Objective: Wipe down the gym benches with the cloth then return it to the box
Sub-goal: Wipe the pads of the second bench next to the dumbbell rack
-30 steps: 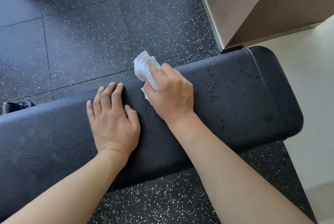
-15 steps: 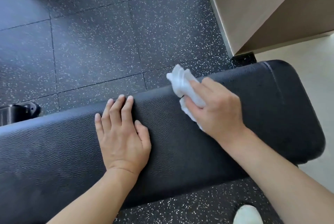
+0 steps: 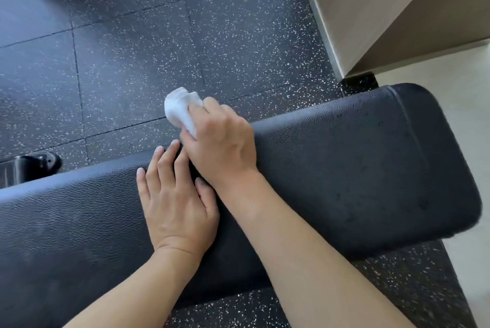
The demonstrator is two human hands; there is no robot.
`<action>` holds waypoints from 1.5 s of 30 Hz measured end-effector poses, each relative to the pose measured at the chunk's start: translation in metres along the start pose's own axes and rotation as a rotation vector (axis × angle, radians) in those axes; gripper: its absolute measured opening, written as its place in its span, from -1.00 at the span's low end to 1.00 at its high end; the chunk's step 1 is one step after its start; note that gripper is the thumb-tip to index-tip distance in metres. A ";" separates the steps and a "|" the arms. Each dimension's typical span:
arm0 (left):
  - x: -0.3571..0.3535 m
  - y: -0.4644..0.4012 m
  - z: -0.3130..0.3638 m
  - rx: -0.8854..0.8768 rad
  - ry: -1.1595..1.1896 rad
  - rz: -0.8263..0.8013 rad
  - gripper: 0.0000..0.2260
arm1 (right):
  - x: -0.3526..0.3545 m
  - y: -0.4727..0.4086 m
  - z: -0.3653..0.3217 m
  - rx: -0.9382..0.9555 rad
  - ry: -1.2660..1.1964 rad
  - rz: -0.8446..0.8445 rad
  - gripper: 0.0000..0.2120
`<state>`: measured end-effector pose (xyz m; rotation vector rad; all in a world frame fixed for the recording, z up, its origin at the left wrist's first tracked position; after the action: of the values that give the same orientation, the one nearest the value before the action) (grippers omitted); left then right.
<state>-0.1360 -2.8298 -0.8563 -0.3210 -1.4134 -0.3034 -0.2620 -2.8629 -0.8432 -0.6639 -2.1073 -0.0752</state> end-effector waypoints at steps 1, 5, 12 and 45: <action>0.000 0.000 0.000 0.001 0.001 -0.003 -0.46 | 0.000 0.005 -0.001 -0.006 -0.037 0.022 -0.81; 0.000 0.001 -0.001 -0.004 -0.008 0.000 -0.47 | 0.021 0.046 0.018 0.079 -0.070 0.051 -0.76; -0.002 0.000 -0.001 -0.016 -0.008 0.039 -0.44 | 0.107 0.148 0.102 0.331 0.061 -0.043 -0.72; 0.001 0.001 0.000 -0.007 0.004 0.046 -0.45 | 0.071 0.064 0.054 0.131 0.123 -0.019 -0.60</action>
<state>-0.1357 -2.8291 -0.8552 -0.3580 -1.3992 -0.2716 -0.3034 -2.7623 -0.8321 -0.5472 -1.9821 0.0110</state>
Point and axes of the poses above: each hand's wrist, its own y-axis away from the middle knuckle, its own x-axis out of the back of the hand, z = x × y, the point moved 1 cm from there along -y, towards the middle knuckle, and after that the axes turned 7 degrees about -y, right-handed, at the moved point
